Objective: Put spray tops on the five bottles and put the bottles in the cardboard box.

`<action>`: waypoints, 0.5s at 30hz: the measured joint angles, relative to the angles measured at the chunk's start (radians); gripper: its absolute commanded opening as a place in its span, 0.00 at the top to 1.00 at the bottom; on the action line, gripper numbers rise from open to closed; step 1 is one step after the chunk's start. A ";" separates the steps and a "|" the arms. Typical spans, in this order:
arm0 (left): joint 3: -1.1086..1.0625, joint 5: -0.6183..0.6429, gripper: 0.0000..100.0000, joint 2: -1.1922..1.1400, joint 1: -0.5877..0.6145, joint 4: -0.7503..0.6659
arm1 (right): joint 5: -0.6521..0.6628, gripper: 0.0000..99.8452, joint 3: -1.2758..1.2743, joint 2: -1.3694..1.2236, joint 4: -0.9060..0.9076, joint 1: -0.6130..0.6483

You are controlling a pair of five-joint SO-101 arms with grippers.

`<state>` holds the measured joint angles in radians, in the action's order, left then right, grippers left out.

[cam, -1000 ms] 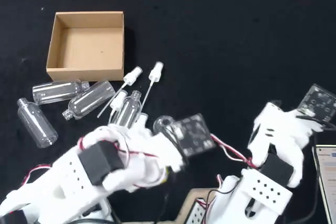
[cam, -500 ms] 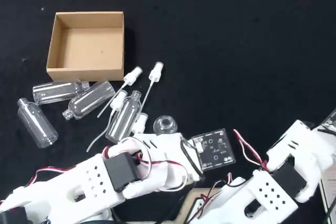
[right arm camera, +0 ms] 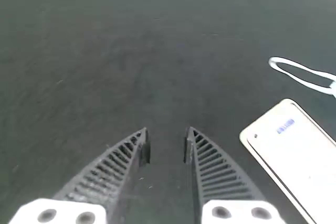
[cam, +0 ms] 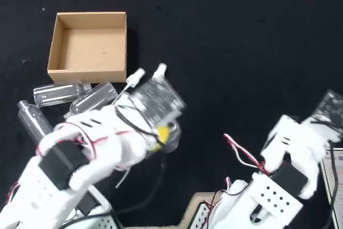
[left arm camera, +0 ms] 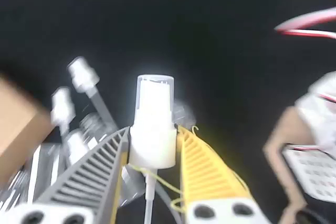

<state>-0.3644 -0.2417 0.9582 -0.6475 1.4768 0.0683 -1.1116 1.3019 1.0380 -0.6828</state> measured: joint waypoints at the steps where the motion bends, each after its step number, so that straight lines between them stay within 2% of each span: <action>1: 0.002 0.000 0.97 0.002 0.048 0.011 | 0.000 0.88 0.015 0.000 0.017 0.029; 4: -0.035 0.000 0.97 0.002 0.213 0.002 | 0.000 0.88 0.064 0.000 0.060 0.121; 9: -0.239 0.000 0.97 0.002 0.440 -0.135 | 0.002 0.88 0.098 0.000 0.094 0.269; 15: -0.362 -0.003 0.97 -0.003 0.516 -0.393 | 0.002 0.88 0.098 0.000 0.094 0.345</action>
<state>-0.7265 -0.2447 0.9551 -0.1320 1.0840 0.0698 -1.0134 1.3019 1.1316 -0.3376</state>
